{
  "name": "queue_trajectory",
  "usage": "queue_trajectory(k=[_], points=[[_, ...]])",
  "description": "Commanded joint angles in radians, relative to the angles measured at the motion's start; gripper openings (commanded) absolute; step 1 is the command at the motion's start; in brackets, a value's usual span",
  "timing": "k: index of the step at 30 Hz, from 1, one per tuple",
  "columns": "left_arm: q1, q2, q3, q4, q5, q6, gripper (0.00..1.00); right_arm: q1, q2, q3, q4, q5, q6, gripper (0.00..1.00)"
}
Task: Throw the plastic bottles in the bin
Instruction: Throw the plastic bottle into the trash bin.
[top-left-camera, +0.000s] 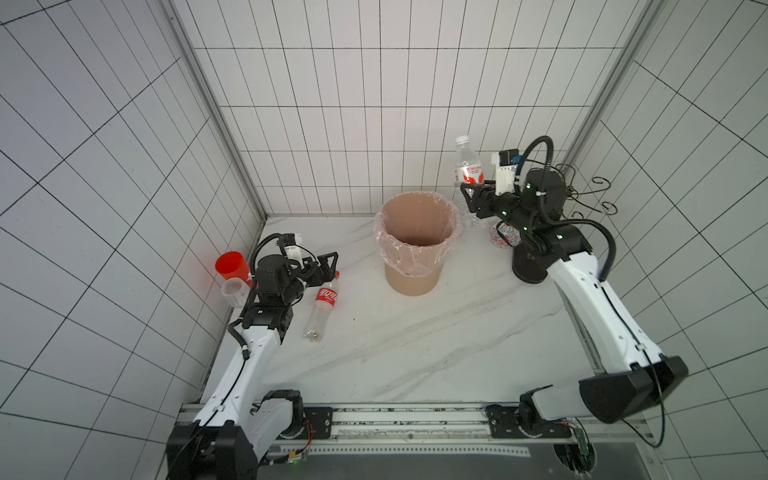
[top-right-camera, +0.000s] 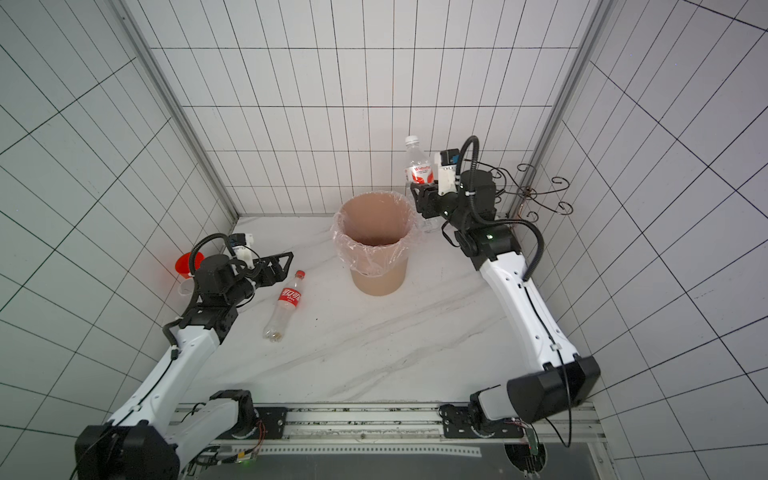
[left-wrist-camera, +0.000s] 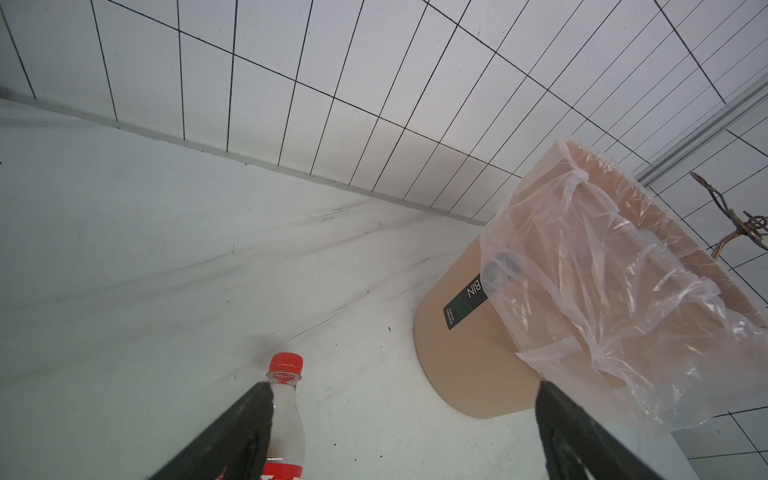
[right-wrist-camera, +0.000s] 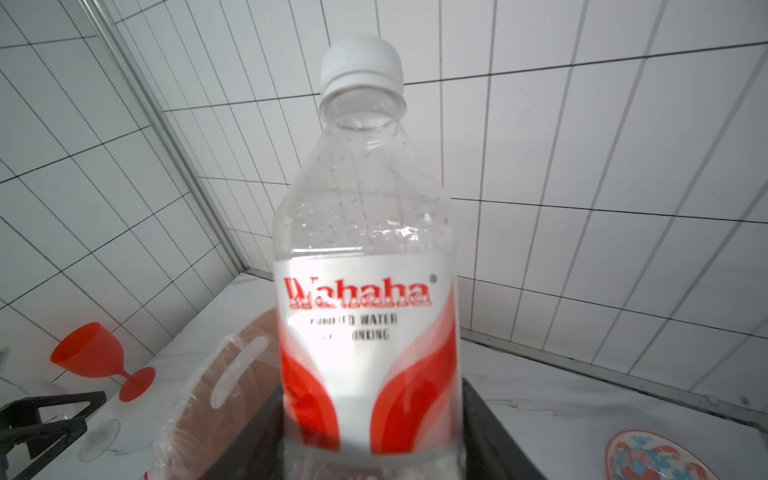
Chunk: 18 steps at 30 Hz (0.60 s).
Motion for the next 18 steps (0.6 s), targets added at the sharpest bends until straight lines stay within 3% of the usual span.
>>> queue_trajectory(k=[1, 4, 7, 14, 18], points=[[-0.004, -0.012, -0.009, 0.026, 0.007, 0.001, 0.96, 0.056, 0.121, 0.219, -0.019, -0.089, -0.031, 0.64], [-0.002, -0.018, -0.009, 0.019, 0.003, 0.006, 0.96, 0.092, 0.231, 0.360, -0.172, -0.068, -0.068, 0.82], [-0.002, -0.021, -0.009, 0.020, -0.001, 0.008, 0.96, 0.098, 0.175, 0.300, -0.162, 0.035, -0.075, 0.90], [-0.002, 0.008, 0.000, 0.017, 0.012, 0.005, 0.96, 0.089, -0.096, 0.057, -0.111, 0.205, -0.081, 0.95], [-0.015, 0.012, 0.006, -0.050, -0.061, 0.018, 0.97, 0.052, -0.257, -0.123, -0.109, 0.320, -0.035, 0.94]])
